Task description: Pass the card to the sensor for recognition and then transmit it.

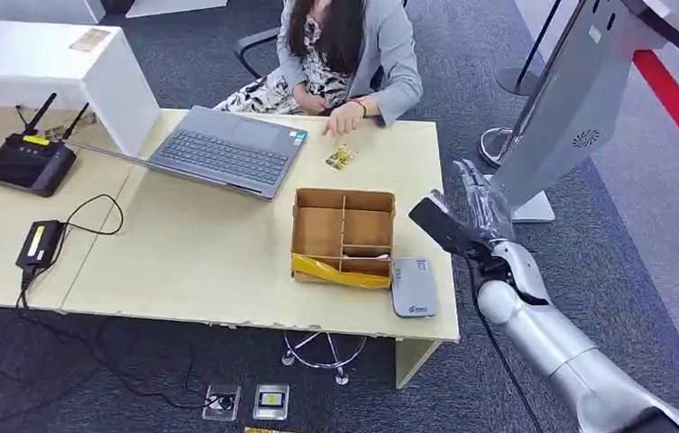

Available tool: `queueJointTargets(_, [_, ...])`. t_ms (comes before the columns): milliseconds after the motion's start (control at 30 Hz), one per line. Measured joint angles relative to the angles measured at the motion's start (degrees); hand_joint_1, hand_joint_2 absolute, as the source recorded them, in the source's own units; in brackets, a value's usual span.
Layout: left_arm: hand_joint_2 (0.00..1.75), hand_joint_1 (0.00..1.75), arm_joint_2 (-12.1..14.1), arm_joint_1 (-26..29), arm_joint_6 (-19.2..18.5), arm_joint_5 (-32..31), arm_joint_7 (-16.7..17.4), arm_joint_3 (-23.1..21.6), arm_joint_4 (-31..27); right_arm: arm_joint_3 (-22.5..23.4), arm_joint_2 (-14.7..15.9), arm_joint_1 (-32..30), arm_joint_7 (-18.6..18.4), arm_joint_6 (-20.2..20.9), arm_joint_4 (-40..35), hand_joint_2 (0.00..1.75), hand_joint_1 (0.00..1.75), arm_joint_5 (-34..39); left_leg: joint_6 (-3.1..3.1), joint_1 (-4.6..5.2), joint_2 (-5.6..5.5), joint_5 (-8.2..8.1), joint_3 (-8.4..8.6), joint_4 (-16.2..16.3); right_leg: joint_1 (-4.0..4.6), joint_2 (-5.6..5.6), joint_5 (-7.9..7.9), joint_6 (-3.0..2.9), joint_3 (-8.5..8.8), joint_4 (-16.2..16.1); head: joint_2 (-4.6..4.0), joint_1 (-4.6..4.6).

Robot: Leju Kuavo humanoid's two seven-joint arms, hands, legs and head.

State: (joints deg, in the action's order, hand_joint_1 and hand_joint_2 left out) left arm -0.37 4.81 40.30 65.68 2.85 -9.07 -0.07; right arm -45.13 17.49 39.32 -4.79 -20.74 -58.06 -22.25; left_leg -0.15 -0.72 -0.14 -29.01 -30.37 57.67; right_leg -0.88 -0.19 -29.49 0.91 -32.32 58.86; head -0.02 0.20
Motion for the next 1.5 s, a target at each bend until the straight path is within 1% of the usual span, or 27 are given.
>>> queueJointTargets(67, [0.0,0.0,0.83,-0.67,0.0,-2.55,4.07,-0.55,0.02,0.71,1.67,-1.12,-1.52,0.32,-3.75,0.0,0.0,0.48,0.0,0.0,0.02,0.0,0.03,0.0,0.01,0.02,0.0,0.0,0.01,0.0,0.0,0.0])
queueJointTargets(133, [0.0,0.0,2.08,-1.43,0.02,-4.85,9.08,-1.93,0.0,1.25,3.28,-2.42,-3.1,0.61,-7.26,0.0,0.0,1.12,0.0,-0.02,-0.02,0.01,0.01,-0.01,0.03,-0.03,0.0,0.0,0.06,0.0,0.02,0.02])
queueJointTargets(200, [0.0,0.0,2.47,-2.16,0.0,-4.43,14.58,-2.54,0.0,1.59,4.76,-3.61,-4.24,0.85,-11.36,0.0,0.0,2.03,0.0,-0.02,-0.03,0.01,-0.04,-0.01,0.01,-0.05,0.0,0.0,0.02,0.03,0.0,-0.02])
queueJointTargets(233, [0.0,0.0,2.62,-2.73,0.0,-4.24,16.62,-2.58,0.02,1.64,5.13,-3.6,-4.04,0.85,-12.56,0.0,0.0,2.77,-0.01,-0.02,0.05,0.01,-0.03,-0.02,0.01,0.04,0.02,-0.03,-0.01,0.05,0.0,-0.02])
queueJointTargets(300, [0.0,0.0,2.93,-3.84,0.0,-4.28,18.97,-2.86,0.0,1.75,5.55,-3.55,-2.85,0.74,-13.36,0.0,0.0,4.1,-0.01,-0.02,0.1,0.02,0.01,-0.02,0.02,0.06,0.05,-0.07,0.02,0.05,0.0,-0.02])
queueJointTargets(433, [0.0,0.0,2.6,-6.25,-0.02,-5.74,20.87,-3.95,0.0,1.53,6.36,-3.58,-1.83,0.59,-15.68,0.0,0.0,5.46,-0.02,0.0,0.04,0.06,-0.03,-0.01,0.01,0.03,0.08,-0.04,0.04,0.05,0.0,0.02])
queueJointTargets(467, [0.0,0.0,2.45,-6.78,-0.02,-5.99,21.28,-4.28,0.0,1.46,6.49,-3.6,-2.07,0.57,-16.47,1.75,0.0,5.31,-0.02,0.0,0.04,0.06,-0.02,0.0,0.0,0.03,0.08,-0.03,0.03,0.04,0.02,0.0])
queueJointTargets(600, [0.0,0.0,1.31,-9.07,-0.02,-7.4,23.03,-5.35,0.0,0.41,6.62,-4.16,-5.5,1.2,-19.66,1.75,0.0,2.38,-0.02,0.0,0.04,0.06,-0.04,0.0,0.0,0.02,0.08,-0.03,0.02,0.04,0.0,-0.02])
queueJointTargets(667, [0.0,0.0,0.61,-10.26,-0.04,-9.18,23.93,-5.79,0.0,-0.48,6.62,-4.49,-6.18,1.9,-21.11,1.75,0.0,1.59,-0.02,0.0,0.04,0.06,-0.05,0.0,0.0,0.03,0.08,-0.03,0.01,0.04,0.0,0.0])
queueJointTargets(733, [0.0,0.0,-0.53,-11.3,-0.04,-12.22,25.04,-5.79,0.0,-1.42,6.62,-4.82,-6.69,2.23,-22.13,1.75,0.0,0.56,-0.02,0.0,0.04,0.06,-0.06,-0.01,0.0,0.02,0.08,-0.03,0.01,0.04,0.02,0.0])
queueJointTargets(867, [0.0,0.0,-2.53,-12.36,-0.04,-17.33,28.37,-6.58,-0.55,-3.6,6.05,-5.5,-7.93,1.64,-22.96,1.75,0.0,-2.55,-0.02,-0.01,0.04,0.06,-0.07,-0.01,0.0,0.03,0.08,-0.03,0.02,0.05,0.0,0.02])
queueJointTargets(1000, [0.0,0.0,-3.52,-12.33,-0.05,-21.76,31.58,-7.3,-2.6,-5.53,4.41,-7.22,-10.09,-0.02,-22.96,1.75,0.0,-6.01,-0.02,-0.01,0.0,0.05,-0.08,-0.01,0.0,0.0,0.07,-0.04,0.0,0.04,0.0,-0.02])
queueJointTargets(1167, [0.0,0.0,-4.55,-12.46,-0.07,-24.08,31.13,-7.37,-3.04,-6.97,2.88,-9.7,-11.41,-0.33,-22.9,1.75,0.0,-9.53,-0.03,-0.02,-0.03,0.05,-0.09,-0.02,0.02,0.01,0.06,-0.04,-0.01,0.05,0.0,-0.02])
queueJointTargets(1367, [0.0,0.0,-5.07,-12.89,-0.04,-25.22,28.98,-7.08,-2.93,-7.67,1.92,-11.34,-13.18,0.87,-22.88,1.75,0.0,-15.51,-0.02,-0.01,-0.02,0.06,-0.09,-0.02,0.01,0.0,0.07,-0.04,0.0,0.04,0.0,0.02])
queueJointTargets(1433, [0.0,0.0,-5.16,-13.07,-0.04,-27.11,28.98,-7.04,-2.67,-7.67,1.57,-11.97,-13.13,1.4,-22.88,1.75,0.0,-16.57,-0.02,-0.01,-0.02,0.06,-0.08,-0.01,0.01,0.0,0.07,-0.04,0.0,0.04,0.02,0.02])
queueJointTargets(1500, [0.0,0.0,-5.09,-13.14,-0.04,-31.24,30.35,-7.15,-2.45,-7.65,1.46,-13.04,-12.96,1.4,-23.0,1.75,0.0,-17.76,-0.02,-0.01,-0.02,0.06,-0.08,-0.01,0.01,-0.01,0.06,-0.04,0.0,0.04,0.02,0.0])
